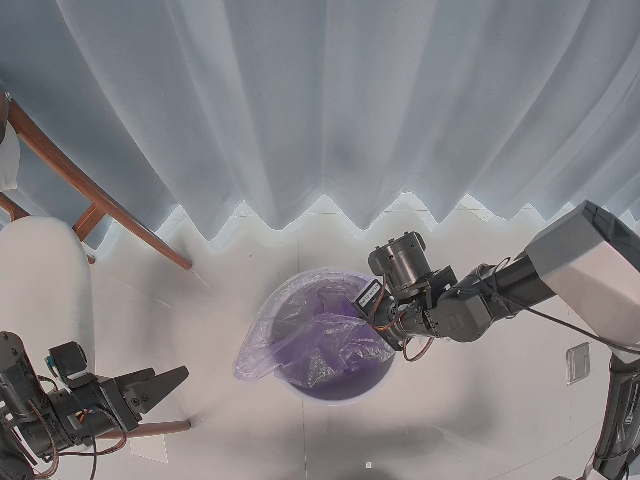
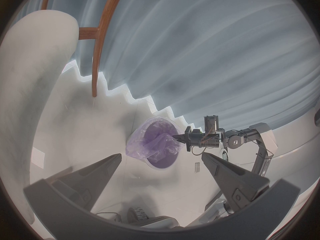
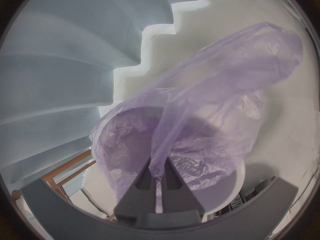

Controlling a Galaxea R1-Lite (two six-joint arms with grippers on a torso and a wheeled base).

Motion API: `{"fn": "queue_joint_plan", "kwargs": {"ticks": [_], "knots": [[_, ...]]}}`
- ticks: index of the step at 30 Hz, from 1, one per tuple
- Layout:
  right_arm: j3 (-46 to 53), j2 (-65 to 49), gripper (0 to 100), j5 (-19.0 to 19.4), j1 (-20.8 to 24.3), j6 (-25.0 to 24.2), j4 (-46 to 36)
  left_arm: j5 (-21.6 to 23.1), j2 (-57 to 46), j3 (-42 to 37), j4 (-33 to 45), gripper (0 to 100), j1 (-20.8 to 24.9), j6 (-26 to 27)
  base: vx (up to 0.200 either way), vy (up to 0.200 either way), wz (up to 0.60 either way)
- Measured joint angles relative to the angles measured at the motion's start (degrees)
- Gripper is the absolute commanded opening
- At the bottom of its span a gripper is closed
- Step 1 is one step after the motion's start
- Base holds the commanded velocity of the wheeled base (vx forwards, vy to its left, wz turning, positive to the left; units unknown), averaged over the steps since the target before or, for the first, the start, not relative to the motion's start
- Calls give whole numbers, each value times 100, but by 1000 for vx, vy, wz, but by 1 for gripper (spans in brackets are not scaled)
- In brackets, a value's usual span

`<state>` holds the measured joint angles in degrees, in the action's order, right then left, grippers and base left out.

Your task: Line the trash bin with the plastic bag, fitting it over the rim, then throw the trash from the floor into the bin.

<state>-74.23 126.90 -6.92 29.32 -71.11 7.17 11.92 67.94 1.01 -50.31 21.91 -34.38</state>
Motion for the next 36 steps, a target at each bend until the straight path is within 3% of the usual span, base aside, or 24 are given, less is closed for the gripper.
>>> {"fn": "queue_joint_plan", "kwargs": {"ticks": [6, 13, 19, 26, 33, 36], "knots": [[563, -325, 0, -2, 163, 0, -22, 44, 11, 0, 72, 100, 107, 63, 0, 0, 0], [1982, -761, 0, 0, 447, 13, 325, 74, 172, 0, 101, 100, 719, 17, 0, 0, 0], [3333, -916, 0, -32, 822, 154, 1869, 88, 447, -2, 102, 100, 1122, -9, 0, 0, 0], [4297, -662, 0, -317, 1274, 756, 3635, 91, 769, 0, 107, 100, 1477, -33, 0, 0, 0], [4948, -369, 0, -453, 1437, 1284, 4464, 127, 1513, 113, 99, 100, 1715, -98, 0, 0, 0], [5174, -299, 0, -473, 1458, 1391, 4787, 143, 1936, 308, 83, 100, 1779, -418, 0, 0, 0]]}}
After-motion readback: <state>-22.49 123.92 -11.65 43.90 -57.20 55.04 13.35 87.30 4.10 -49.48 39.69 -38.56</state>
